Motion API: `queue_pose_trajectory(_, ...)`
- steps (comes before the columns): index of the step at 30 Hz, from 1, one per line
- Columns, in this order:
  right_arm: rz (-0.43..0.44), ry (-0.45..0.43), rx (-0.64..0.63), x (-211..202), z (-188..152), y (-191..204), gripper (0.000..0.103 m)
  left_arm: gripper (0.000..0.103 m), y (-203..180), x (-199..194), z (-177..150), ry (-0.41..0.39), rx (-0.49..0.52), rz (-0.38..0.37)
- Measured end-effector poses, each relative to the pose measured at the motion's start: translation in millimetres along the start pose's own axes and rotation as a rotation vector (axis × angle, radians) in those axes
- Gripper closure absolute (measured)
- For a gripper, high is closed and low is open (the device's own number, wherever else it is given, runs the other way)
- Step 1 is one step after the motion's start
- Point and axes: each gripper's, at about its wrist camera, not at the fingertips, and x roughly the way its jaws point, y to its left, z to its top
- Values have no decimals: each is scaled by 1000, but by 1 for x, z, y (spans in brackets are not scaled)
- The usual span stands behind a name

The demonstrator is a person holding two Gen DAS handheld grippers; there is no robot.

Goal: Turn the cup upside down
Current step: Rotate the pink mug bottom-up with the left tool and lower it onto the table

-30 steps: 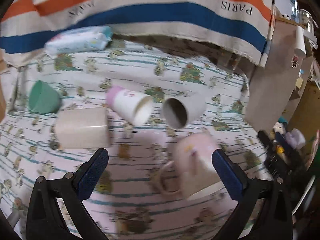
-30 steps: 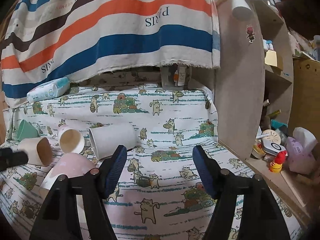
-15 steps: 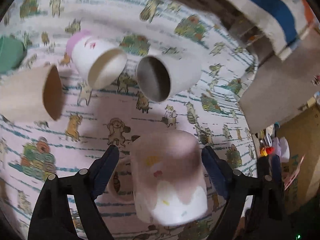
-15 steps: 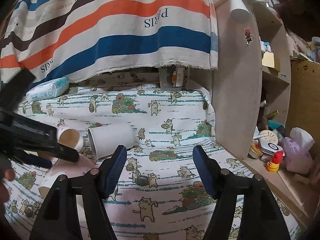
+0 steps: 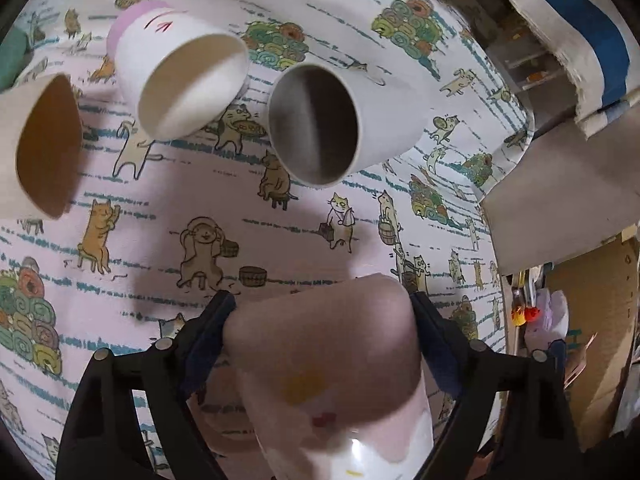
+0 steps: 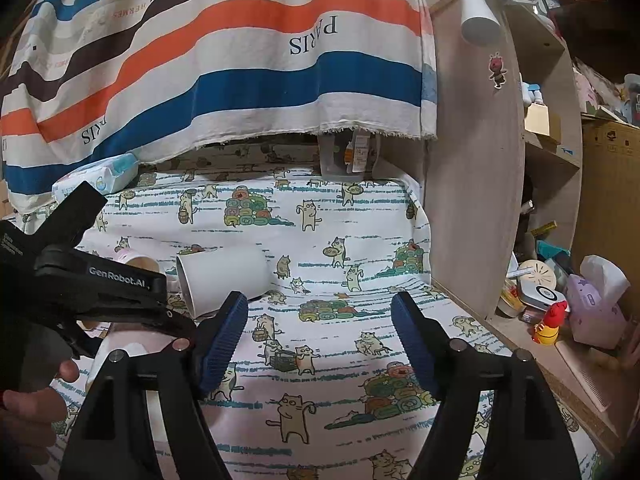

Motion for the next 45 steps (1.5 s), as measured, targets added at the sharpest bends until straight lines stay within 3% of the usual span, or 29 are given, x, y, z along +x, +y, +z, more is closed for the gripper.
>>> queue_pose_trajectory(6, 0, 1, -1, 0, -1, 0, 26, 18, -8, -20, -8, -83, 97, 31)
queue_pose_trajectory(10, 0, 2, 0, 0, 0, 0, 25, 18, -22, -54, -17, -245, 226, 139)
queue_pose_trajectory(13, 1, 2, -1, 0, -1, 0, 25, 19, -27, -71, -22, -313, 302, 190)
queue_pose_trajectory(18, -1, 1, 0, 0, -1, 0, 25, 20, -28, -73, -25, -371, 371, 295)
queue_pose_trajectory(23, -1, 2, 0, 0, 0, 0, 25, 22, -26, -61, -25, -341, 381, 283)
queue_pose_trajectory(25, 0, 2, -1, 0, -1, 0, 25, 26, -27, -62, -26, -344, 382, 284)
queue_pose_trajectory(29, -1, 2, 0, 0, 0, 0, 24, 50, -36, -73, -28, -386, 410, 322)
queue_pose_trajectory(39, -1, 2, 0, 0, 0, 0, 22, 47, -37, -76, -34, -380, 427, 228)
queue_pose_trajectory(41, -1, 2, 0, 0, 0, 0, 21, 44, -39, -85, -38, -436, 436, 228)
queue_pose_trajectory(45, 1, 1, 0, 0, 0, 0, 18, 21, -40, -120, -53, -639, 459, 214)
